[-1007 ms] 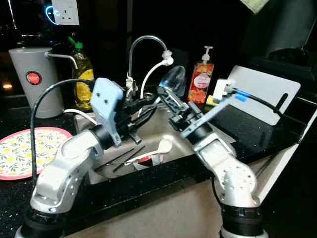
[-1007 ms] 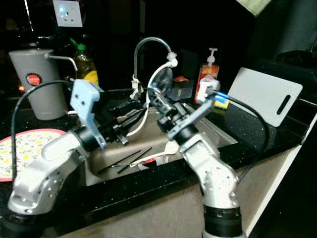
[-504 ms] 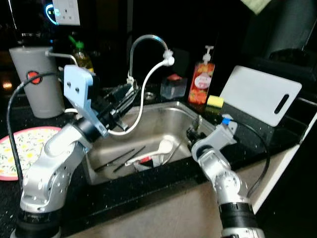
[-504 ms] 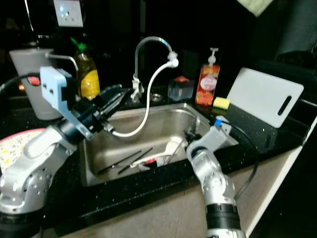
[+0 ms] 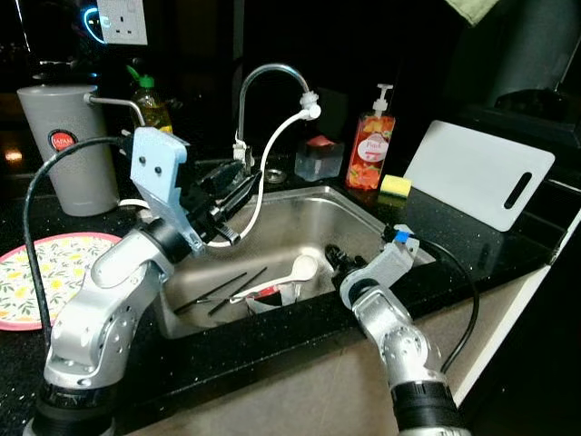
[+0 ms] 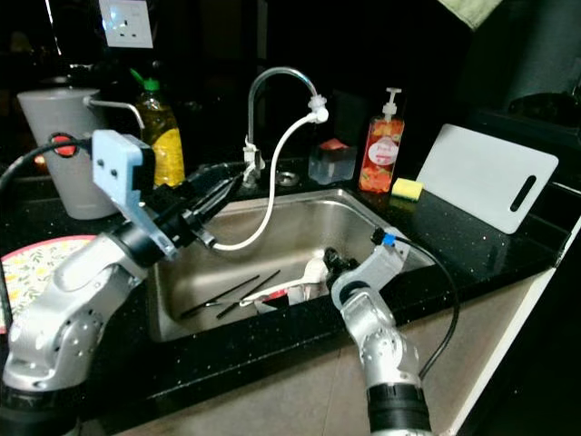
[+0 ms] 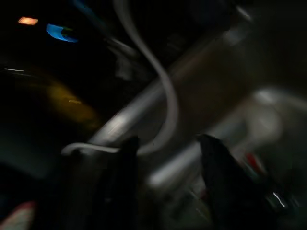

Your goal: Kitchen organization

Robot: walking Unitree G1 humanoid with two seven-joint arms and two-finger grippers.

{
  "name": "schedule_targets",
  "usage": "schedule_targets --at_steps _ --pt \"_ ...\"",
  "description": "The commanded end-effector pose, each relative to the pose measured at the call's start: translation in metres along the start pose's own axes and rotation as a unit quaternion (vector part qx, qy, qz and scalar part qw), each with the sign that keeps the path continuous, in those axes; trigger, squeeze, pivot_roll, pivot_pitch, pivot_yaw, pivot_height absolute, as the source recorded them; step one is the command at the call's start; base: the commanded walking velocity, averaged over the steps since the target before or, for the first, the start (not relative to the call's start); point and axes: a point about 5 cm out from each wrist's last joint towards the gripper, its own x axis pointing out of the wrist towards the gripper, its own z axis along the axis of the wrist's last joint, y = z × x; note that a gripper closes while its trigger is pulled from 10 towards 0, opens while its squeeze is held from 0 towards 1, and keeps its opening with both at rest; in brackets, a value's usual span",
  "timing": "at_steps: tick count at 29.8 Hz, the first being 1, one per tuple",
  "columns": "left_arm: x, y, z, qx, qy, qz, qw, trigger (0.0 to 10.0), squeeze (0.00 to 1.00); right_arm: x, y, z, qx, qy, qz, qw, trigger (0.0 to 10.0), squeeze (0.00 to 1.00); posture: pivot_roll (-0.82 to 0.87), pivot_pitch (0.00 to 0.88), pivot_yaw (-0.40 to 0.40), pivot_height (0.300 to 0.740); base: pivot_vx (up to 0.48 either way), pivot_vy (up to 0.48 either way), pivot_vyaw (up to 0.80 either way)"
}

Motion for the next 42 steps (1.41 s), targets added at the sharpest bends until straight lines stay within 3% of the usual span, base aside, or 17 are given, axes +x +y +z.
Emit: schedule_targets --at_steps 1,2,3,4,7,11,14,18,24,27,30,42 --pt "0.0 0.003 -0.006 0.006 0.019 0.019 1.0 10.0 0.0 -0.005 0.031 0.024 -0.032 -0.054 0.088 0.994 10.0 0.0 -0.07 0.0 -0.072 0.74 0.0 0.0 0.0" --pt "0.0 0.003 -0.006 0.006 0.019 0.019 1.0 10.0 0.0 -0.005 0.031 0.024 -0.032 -0.054 0.088 0.994 10.0 0.0 -0.07 0.0 -0.072 0.74 0.0 0.0 0.0" --pt "0.001 0.006 -0.007 0.009 0.022 0.032 0.999 10.0 0.0 -0.008 0.043 0.032 -0.046 -0.073 0.118 0.989 10.0 0.0 -0.07 0.0 -0.072 0.74 0.0 0.0 0.0" --pt "0.003 0.017 -0.011 0.022 0.033 0.079 0.996 10.0 0.0 -0.013 0.067 0.052 -0.077 -0.116 0.163 0.977 10.0 0.0 -0.07 0.0 -0.068 0.74 0.0 0.0 0.0" --pt "0.003 0.03 -0.016 0.041 0.052 0.134 0.989 10.0 0.0 -0.017 0.084 0.065 -0.121 -0.152 0.183 0.964 10.0 0.0 -0.07 0.0 -0.062 0.74 0.0 0.0 0.0" --pt "0.002 0.035 -0.018 0.047 0.062 0.151 0.985 10.0 0.0 -0.019 0.09 0.069 -0.132 -0.16 0.193 0.959 10.0 0.0 -0.07 0.0 -0.062 0.74 0.0 0.0 0.0" --pt "-0.004 0.045 -0.035 0.071 0.125 0.197 0.97 10.0 0.0 -0.024 0.099 0.07 -0.175 -0.172 0.207 0.947 10.0 0.0 -0.06 0.0 -0.056 0.74 0.0 0.0 0.0" --pt "-0.019 0.051 -0.053 0.14 0.185 0.238 0.943 10.0 0.0 -0.022 0.085 0.06 -0.206 -0.164 0.148 0.953 10.0 0.0 -0.05 0.0 -0.039 0.74 0.0 0.0 0.0" --pt "-0.024 0.046 -0.065 0.147 0.21 0.243 0.936 10.0 0.0 -0.021 0.069 0.058 -0.246 -0.168 0.099 0.949 10.0 0.0 -0.03 0.0 -0.024 0.74 0.0 0.0 0.0" --pt "-0.023 0.045 -0.065 0.148 0.209 0.242 0.936 10.0 0.0 -0.022 0.068 0.058 -0.251 -0.168 0.094 0.949 10.0 0.0 -0.02 0.0 -0.024 0.74 0.0 0.0 0.0" --pt "-0.02 0.042 -0.062 0.141 0.196 0.249 0.938 10.0 0.0 -0.018 0.055 0.065 -0.275 -0.177 0.054 0.943 10.0 0.0 -0.01 0.0 -0.024 0.74 0.0 0.0 0.0" --pt "-0.028 0.043 -0.061 0.152 0.196 0.273 0.93 10.0 0.0 -0.014 0.055 0.061 -0.296 -0.162 0.059 0.94 10.0 0.0 0.01 0.0 -0.077 0.74 0.0 0.0 0.0"
